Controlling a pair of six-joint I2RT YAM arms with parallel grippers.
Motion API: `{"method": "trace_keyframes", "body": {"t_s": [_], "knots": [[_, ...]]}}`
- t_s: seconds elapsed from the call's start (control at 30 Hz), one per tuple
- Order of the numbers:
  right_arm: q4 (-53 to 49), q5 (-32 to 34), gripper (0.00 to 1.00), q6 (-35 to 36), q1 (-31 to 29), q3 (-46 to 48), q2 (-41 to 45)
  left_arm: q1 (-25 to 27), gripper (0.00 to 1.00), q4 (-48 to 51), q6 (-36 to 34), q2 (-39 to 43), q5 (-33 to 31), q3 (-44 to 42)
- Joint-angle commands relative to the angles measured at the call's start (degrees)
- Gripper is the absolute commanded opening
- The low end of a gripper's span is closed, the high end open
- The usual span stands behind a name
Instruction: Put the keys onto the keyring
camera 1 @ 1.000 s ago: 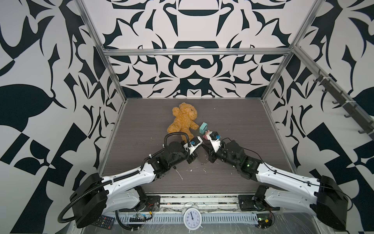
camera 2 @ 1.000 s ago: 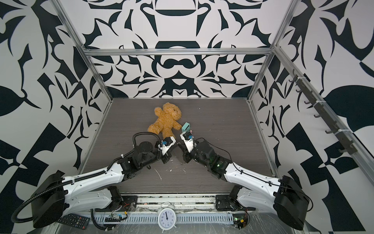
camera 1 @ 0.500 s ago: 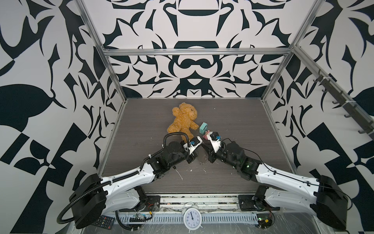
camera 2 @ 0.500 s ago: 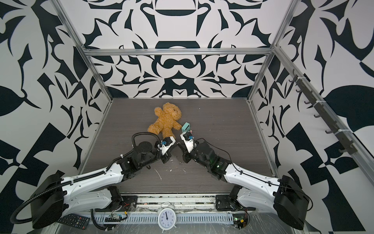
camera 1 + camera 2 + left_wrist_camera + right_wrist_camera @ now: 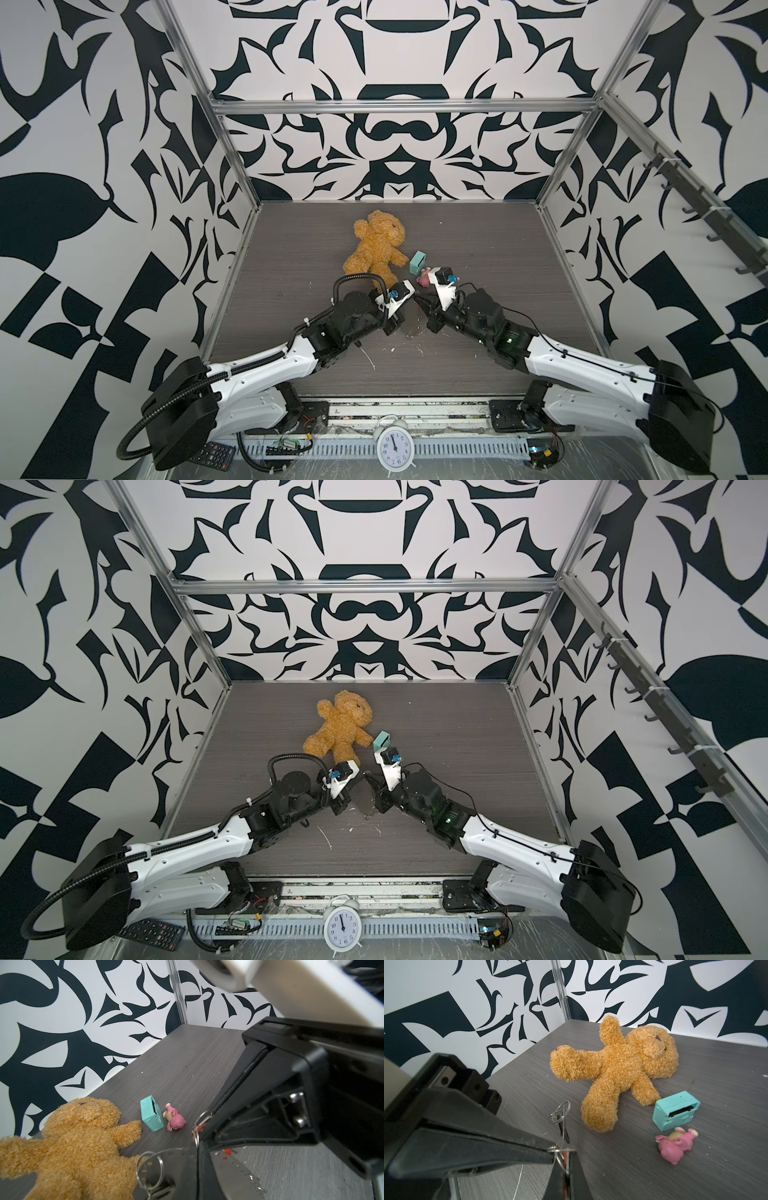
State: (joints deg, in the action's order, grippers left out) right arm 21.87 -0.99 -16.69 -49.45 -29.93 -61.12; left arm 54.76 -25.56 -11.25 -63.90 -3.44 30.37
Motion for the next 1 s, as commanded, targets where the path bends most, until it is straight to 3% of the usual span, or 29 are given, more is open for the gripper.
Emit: {"method": "trace_keyframes", "body": {"t_s": [0.0, 0.17, 0.3, 0.33, 0.4, 0.43, 0.77, 0.83, 0.97], "knots": [[-1.5, 7.3, 0.00, -2.9, 3.2, -0.5, -0.3, 0.0, 0.00, -2.4, -0.5, 2.8, 1.4, -1.1], [-2.0, 7.1, 0.00, -2.7, 3.3, -0.9, -0.2, 0.0, 0.00, -2.9, -0.5, 3.5, 1.3, -1.6], [-1.1, 5.2, 0.19, -1.7, 3.3, -0.6, 0.0, 0.0, 0.00, -2.9, -0.4, 3.8, 0.8, -1.7], [-0.4, 4.5, 0.19, -1.5, 3.3, -0.3, 0.1, 0.0, 0.00, -3.0, -0.3, 3.8, 0.7, -1.7], [0.4, 3.2, 0.03, -1.2, 3.3, -0.1, 0.2, 0.0, 0.00, -3.0, -0.2, 3.8, 0.5, -1.8], [0.7, 2.5, 0.00, -0.9, 3.3, -0.1, 0.2, 0.0, 0.00, -3.0, -0.2, 3.9, 0.4, -1.8], [0.1, 4.0, 0.00, -1.3, 3.3, -0.1, 0.4, 0.0, 0.00, -3.3, 0.3, 4.5, -1.2, -2.2], [-0.1, 4.9, 0.06, -1.7, 3.4, 0.0, 0.5, 0.0, 0.00, -3.6, 0.3, 4.6, -1.2, -2.4], [-0.2, 4.9, 0.07, -1.7, 3.4, 0.0, 0.7, 0.0, 0.00, -3.7, 0.3, 4.7, -1.1, -2.5]]}}
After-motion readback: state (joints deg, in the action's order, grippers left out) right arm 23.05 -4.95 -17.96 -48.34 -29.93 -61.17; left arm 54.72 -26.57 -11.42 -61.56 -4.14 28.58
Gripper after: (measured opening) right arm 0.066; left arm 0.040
